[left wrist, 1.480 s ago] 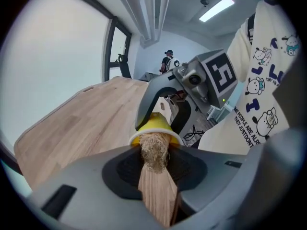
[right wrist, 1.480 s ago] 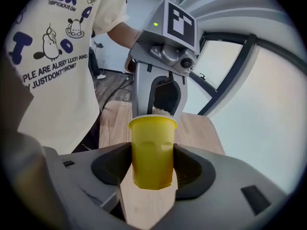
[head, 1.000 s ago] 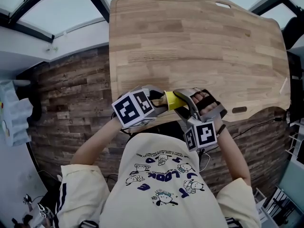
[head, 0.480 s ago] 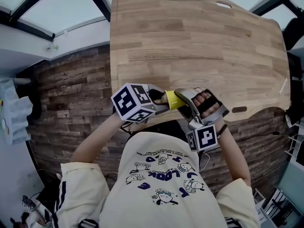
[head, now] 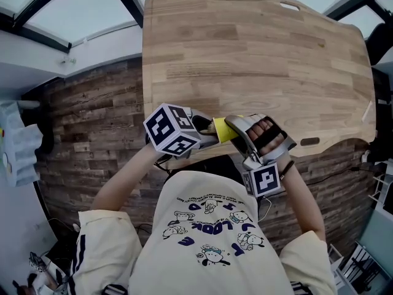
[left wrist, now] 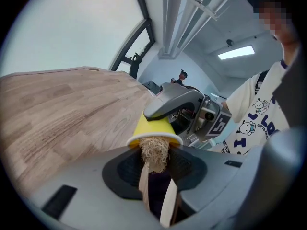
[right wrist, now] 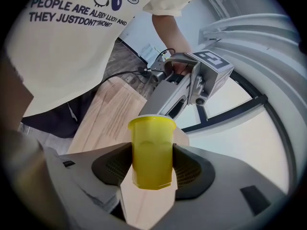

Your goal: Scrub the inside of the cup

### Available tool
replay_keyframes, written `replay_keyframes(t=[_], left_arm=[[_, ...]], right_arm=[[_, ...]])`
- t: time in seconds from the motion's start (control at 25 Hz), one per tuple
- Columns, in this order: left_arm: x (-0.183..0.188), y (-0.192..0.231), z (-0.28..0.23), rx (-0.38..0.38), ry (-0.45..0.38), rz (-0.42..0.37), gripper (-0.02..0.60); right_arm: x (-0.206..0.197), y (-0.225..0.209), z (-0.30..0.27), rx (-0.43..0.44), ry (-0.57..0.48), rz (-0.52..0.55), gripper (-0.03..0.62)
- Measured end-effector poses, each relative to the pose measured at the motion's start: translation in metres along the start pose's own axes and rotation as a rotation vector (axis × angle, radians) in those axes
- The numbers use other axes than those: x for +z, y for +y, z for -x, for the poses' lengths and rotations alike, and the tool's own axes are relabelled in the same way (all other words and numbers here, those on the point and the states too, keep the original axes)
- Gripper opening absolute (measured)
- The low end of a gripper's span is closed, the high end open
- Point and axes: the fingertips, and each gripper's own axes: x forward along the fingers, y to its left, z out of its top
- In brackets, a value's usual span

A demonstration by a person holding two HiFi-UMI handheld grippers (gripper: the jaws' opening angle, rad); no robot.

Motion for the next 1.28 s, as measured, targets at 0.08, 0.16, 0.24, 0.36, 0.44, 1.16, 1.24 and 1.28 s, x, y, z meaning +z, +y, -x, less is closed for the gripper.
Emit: replay_keyframes(t=[0.08, 0.16, 0.24, 0.36, 0.44, 1.16, 1.24, 1.28], left_arm=[[0.001, -0.001, 0.0, -0.02, -0.006, 0.013, 0.144], [0.001, -0.003, -0.001, -0.037, -0.009, 0.022, 0.144], [0.002, -0.004, -0.002, -0.056, -0.015, 0.038, 0.144], [0.004, -0.005, -0.001, -0.095, -0.029, 0.079, 0.144], [0.006, -0.007, -0.001, -0.122, -0.043, 0.107, 0.143], [0.011, -0.018, -0.003, -0.273, -0.063, 0.203, 0.137], [0.011, -0.018, -0.003, -0.274, -0.064, 0.204, 0.137], [0.011, -0.018, -0.003, -0.272, -0.065, 0.202, 0.137]], right_arm=[[0.0, -0.001, 0.001, -0.019, -0.002, 0.026, 0.261], [-0.001, -0.001, 0.003, -0.03, -0.002, 0.044, 0.261], [-0.002, 0.001, 0.004, -0.031, -0.002, 0.05, 0.259], [-0.002, 0.001, 0.005, -0.047, -0.006, 0.051, 0.261], [-0.003, -0.002, 0.008, -0.067, -0.011, 0.067, 0.261], [-0.001, -0.008, 0.019, -0.154, -0.042, 0.218, 0.261], [-0.001, -0.008, 0.019, -0.154, -0.038, 0.217, 0.261], [0.0, -0.008, 0.019, -0.152, -0.036, 0.212, 0.261]])
